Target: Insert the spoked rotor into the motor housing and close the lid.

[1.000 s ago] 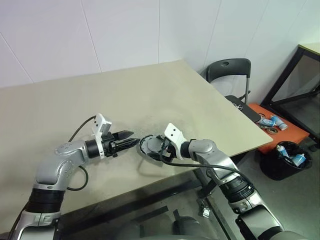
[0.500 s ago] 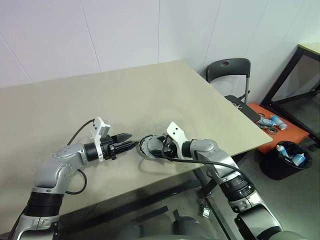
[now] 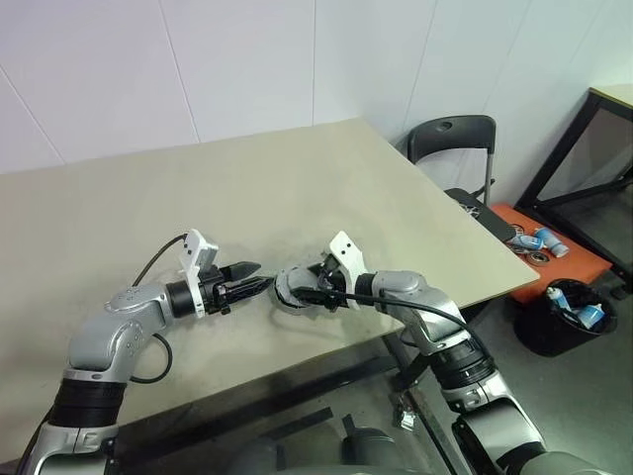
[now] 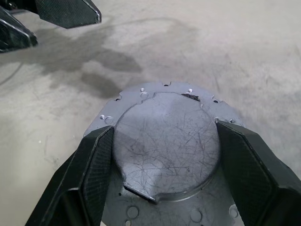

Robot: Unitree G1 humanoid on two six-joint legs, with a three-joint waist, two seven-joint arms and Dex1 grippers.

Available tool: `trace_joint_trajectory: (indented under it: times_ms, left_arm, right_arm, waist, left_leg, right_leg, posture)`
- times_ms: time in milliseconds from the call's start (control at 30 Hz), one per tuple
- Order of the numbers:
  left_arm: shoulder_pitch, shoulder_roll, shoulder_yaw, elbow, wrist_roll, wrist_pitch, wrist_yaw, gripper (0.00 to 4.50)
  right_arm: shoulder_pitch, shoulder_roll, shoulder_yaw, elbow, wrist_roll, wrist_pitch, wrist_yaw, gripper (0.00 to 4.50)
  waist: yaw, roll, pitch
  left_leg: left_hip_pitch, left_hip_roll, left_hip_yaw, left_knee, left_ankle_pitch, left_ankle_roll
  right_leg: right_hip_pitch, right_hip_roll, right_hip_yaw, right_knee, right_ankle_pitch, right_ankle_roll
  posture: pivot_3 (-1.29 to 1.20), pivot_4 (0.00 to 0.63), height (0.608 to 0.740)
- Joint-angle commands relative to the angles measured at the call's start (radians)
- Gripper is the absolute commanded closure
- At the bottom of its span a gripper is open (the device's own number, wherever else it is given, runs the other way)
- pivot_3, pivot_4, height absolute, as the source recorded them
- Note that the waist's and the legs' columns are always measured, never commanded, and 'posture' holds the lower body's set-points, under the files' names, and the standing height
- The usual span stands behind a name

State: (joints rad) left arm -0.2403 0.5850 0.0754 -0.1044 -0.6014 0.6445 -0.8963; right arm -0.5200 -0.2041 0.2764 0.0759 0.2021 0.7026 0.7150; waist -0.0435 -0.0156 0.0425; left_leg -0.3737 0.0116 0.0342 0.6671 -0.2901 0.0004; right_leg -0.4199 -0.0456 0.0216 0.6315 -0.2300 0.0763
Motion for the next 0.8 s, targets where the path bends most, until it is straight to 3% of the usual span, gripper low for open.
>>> trace_joint_trajectory:
  times_ms: [33,500,800]
  left_arm:
    - [-0.022,-0.001,0.024,-0.02,-0.012,-0.013,0.001,1.84]
    - [-0.012,-0.007,0.026,-0.035,-0.015,-0.008,0.015,1.84]
    - [-0.002,-0.002,0.03,-0.052,-0.02,0.0,0.02,1.84]
  right_arm:
    - [-0.045,0.013,-0.007,-0.052,0.006,-0.022,-0.009,1.47]
    - [-0.024,0.0,0.039,0.024,-0.063,-0.095,-0.022,1.47]
    - [-0.035,0.052,0.008,0.113,-0.069,-0.105,-0.073,1.47]
  waist:
    - [0.0,0.0,0.0]
    - [0.0,0.0,0.0]
    - [-0.002,0.0,0.0]
  left_leg:
    - [0.0,0.0,0.0,0.0,0.0,0.0]
    - [0.0,0.0,0.0,0.0,0.0,0.0]
    - [0.001,0.0,0.0,0.0,0.0,0.0]
  right_leg:
    - [0.0,0.0,0.0,0.0,0.0,0.0]
    - [0.0,0.0,0.0,0.0,0.0,0.0]
    - [0.001,0.0,0.0,0.0,0.0,0.0]
  posture:
    - [0.0,0.0,0.74]
    - [0.0,0.0,0.74]
    - [0.0,0.0,0.74]
